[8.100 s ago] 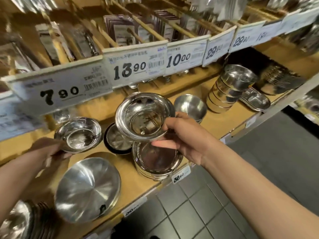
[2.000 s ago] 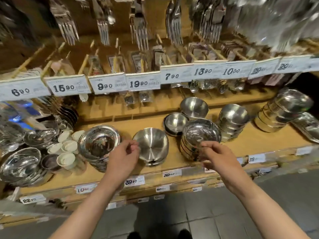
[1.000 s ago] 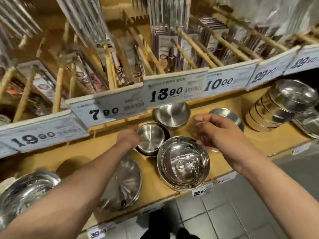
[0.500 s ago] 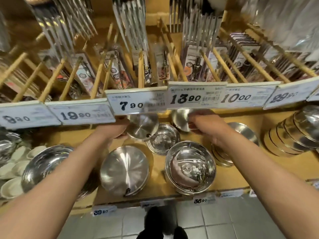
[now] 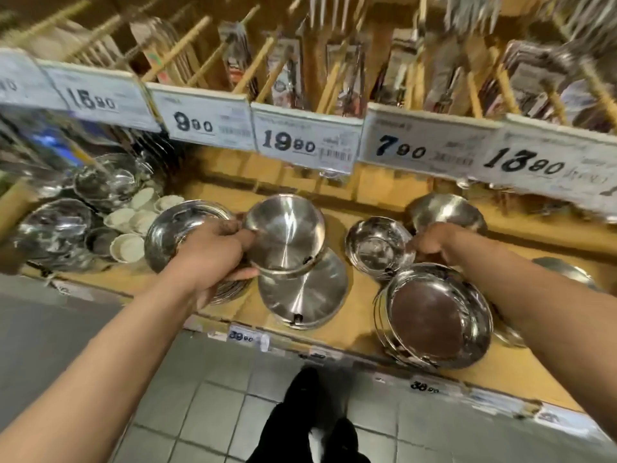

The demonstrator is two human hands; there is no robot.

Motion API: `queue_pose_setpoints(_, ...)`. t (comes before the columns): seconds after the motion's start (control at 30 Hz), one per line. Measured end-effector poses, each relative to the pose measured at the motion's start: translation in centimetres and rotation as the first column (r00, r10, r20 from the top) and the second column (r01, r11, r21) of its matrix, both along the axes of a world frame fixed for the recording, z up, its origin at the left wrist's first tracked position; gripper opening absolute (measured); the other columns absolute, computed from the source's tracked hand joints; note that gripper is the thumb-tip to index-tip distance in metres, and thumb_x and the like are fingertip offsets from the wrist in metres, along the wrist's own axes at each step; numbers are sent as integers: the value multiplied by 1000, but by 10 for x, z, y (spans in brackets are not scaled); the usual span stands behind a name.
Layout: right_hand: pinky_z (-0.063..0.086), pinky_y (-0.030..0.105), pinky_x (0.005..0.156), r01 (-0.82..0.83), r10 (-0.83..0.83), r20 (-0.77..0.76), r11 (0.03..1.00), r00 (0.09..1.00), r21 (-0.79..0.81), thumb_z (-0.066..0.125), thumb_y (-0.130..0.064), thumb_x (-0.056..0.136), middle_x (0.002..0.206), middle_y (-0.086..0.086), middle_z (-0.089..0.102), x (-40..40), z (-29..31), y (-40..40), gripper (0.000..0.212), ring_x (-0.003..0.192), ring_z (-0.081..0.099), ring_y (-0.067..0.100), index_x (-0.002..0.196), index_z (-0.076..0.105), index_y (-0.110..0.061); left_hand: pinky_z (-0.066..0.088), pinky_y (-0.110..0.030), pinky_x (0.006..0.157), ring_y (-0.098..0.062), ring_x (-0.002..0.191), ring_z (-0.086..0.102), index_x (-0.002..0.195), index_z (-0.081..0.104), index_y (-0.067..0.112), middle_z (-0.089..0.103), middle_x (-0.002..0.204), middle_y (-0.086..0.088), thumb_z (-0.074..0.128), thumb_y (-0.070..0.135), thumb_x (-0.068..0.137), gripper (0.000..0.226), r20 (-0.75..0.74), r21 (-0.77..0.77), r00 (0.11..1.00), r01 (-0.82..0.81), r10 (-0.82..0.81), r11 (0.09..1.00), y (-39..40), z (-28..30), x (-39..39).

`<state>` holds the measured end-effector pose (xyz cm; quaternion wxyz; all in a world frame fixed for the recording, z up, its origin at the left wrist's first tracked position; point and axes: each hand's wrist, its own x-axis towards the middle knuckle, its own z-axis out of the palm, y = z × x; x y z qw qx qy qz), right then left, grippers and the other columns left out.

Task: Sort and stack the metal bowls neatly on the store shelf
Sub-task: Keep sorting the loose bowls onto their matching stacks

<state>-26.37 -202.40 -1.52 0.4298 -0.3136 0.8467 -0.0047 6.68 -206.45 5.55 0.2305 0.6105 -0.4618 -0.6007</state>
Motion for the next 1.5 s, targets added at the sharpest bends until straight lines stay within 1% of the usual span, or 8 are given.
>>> queue_pose_setpoints(0.27,36,45,113,-68,64,41,990,997,121,55,-33,103,162,22,31,3,-12,-8,65,146,35,41,152,34,5,61,-23,59,-14,73,76,93,71,6,76,83,-9,60,8,99,13,-59,47,998,5,-2,999,1,-10,7)
queue_pose_setpoints(0.47,51,38,97,-25,28,70,999,997,-37,60,-25,101,127,22,65,2,-15,-9,43,115,63,35,133,59,4,60,-24,55,-14,72,75,83,70,15,76,75,-2,64,7,96,16,-82,34,996,-24,27,999,-6,-16,4)
queue_pose_setpoints(0.6,56,24,51,168,-134,263,980,955,-111,53,5,97,87,14,62,-1,-18,-8,39,71,61,24,136,52,9,59,-25,56,-15,77,75,85,68,19,73,88,-6,64,10,95,14,-57,14,998,0,1,1000,-8,-18,3)
queue_pose_setpoints(0.77,52,46,93,173,-144,257,980,956,-95,54,-4,98,120,33,66,-5,11,0,35,106,66,44,130,54,12,57,-24,54,-19,84,71,96,71,17,72,96,-9,62,11,97,11,-2,-35,999,50,-50,998,-5,-9,-2)
queue_pose_setpoints(0.97,61,28,65,349,-231,458,917,858,-191,49,-3,101,90,15,69,-4,57,31,12,77,68,21,95,59,-2,57,-24,49,-20,81,67,103,69,4,68,94,-13,59,10,99,12,14,-42,996,88,-87,995,14,10,-5)
queue_pose_setpoints(1.07,60,30,75,449,-257,533,853,806,-266,55,0,98,106,22,71,3,70,51,7,88,70,27,102,61,1,57,-23,48,-13,69,71,92,72,11,71,88,-8,61,8,97,13,-4,-41,999,34,-34,999,26,21,2)
queue_pose_setpoints(1.27,60,25,50,630,-297,718,736,630,-248,54,13,93,103,25,66,41,98,75,13,66,75,24,100,58,3,58,-25,52,-18,74,73,102,73,7,76,91,-10,59,4,95,16,-10,-64,999,-34,34,997,41,43,38)
queue_pose_setpoints(1.5,56,21,42,513,-201,698,814,687,-271,60,7,93,68,17,73,105,112,70,3,57,72,19,95,60,5,58,-24,51,-16,62,72,84,71,6,73,70,-7,61,4,94,14,-73,-65,996,-63,59,996,28,52,93)
